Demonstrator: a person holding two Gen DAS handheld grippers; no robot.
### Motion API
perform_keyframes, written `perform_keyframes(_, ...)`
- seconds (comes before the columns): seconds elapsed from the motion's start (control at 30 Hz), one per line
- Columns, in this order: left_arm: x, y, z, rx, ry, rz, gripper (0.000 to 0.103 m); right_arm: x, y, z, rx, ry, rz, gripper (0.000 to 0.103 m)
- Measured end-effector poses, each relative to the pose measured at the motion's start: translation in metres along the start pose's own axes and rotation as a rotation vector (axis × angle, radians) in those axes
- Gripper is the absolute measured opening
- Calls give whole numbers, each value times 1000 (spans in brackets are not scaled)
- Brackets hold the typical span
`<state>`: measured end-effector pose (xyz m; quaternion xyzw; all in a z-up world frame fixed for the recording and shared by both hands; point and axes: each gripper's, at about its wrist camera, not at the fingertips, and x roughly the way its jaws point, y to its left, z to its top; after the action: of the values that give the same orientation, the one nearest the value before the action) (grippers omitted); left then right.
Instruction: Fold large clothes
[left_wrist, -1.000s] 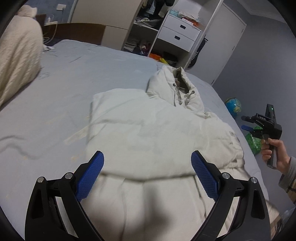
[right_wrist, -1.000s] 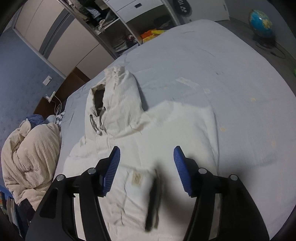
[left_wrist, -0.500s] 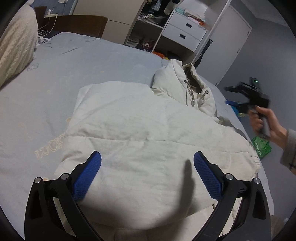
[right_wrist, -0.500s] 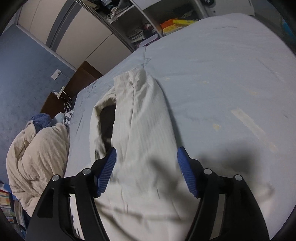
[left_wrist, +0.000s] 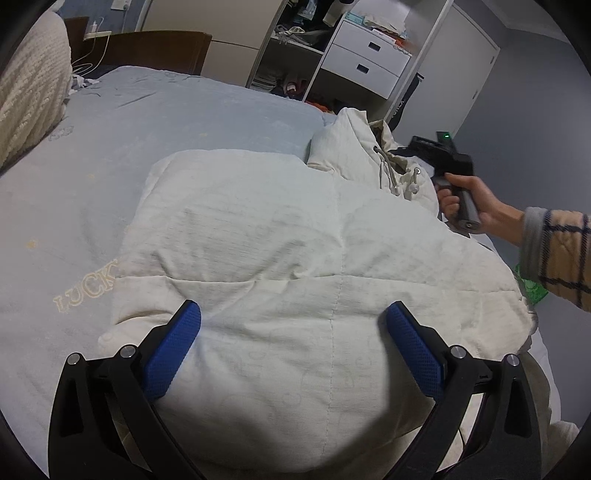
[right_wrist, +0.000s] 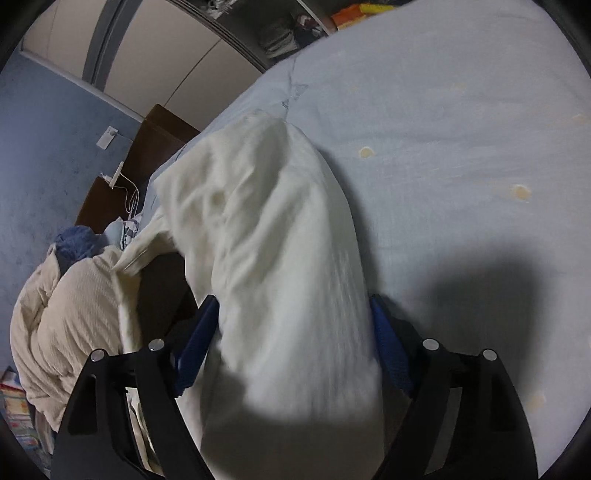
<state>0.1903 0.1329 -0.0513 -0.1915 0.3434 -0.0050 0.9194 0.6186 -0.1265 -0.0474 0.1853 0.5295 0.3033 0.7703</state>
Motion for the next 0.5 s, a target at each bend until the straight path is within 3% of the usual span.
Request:
perform_keyframes(0.23, 0, 1, -1, -1, -1, -4, 96, 22, 1, 28, -9, 10, 31, 76)
perform_keyframes(0.3, 1, 2, -1, -3, -2, -7, 96, 24, 8, 33, -39, 3, 21, 63)
perform_keyframes(0.37, 1, 2, -1, -3, -2, -7, 96, 24, 17, 34, -79, 1, 13, 33)
perform_keyframes(0.43, 1, 2, -1, -3, -2, -8, 96, 17, 31, 31, -131, -19, 2, 23)
perform_keyframes(0.5, 0, 2, -1, -5, -3, -11, 96, 5, 41, 28, -145, -54, 22, 20)
